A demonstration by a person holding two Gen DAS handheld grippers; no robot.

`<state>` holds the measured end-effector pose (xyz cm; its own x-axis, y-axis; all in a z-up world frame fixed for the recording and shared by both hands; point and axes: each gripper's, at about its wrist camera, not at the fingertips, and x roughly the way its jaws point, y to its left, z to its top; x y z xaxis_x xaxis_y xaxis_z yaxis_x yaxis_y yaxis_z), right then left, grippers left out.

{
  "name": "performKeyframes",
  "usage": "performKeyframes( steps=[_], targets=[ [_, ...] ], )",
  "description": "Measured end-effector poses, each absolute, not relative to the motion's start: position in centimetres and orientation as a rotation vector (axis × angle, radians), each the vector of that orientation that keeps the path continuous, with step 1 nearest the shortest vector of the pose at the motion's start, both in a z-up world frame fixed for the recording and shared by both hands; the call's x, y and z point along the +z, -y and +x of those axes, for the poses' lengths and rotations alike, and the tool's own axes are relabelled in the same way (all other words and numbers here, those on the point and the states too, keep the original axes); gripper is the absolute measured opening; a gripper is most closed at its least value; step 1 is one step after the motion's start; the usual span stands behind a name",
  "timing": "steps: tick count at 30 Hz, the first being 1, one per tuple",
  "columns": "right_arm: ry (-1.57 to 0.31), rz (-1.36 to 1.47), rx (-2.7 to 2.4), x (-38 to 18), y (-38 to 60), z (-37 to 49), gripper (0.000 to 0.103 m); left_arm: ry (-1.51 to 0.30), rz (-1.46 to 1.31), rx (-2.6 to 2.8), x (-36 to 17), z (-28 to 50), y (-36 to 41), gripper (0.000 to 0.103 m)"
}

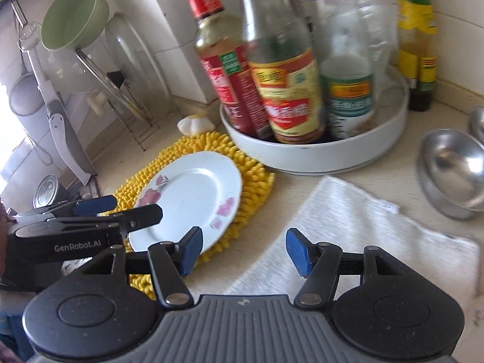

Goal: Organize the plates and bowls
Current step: 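Move both grippers to the pink-flowered plate on the yellow mat and grasp its rim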

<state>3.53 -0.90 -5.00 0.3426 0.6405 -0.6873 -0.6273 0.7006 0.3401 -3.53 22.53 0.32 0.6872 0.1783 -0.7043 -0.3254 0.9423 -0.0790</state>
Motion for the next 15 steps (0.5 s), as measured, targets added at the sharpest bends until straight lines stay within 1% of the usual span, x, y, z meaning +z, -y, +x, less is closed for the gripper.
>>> performKeyframes(
  steps=[8, 15],
  targets=[
    [-0.943, 0.004, 0.815, -5.9, -3.7, 4.5, 0.065, -0.793, -0.230, 0.325, -1.5, -3.3, -27.6, 0.095],
    [-0.989, -0.005, 0.801, -7.1, -6.2, 5.5, 0.065, -0.824, -0.239, 0.274, -3.0, -1.9, -29.8, 0.095]
  ],
)
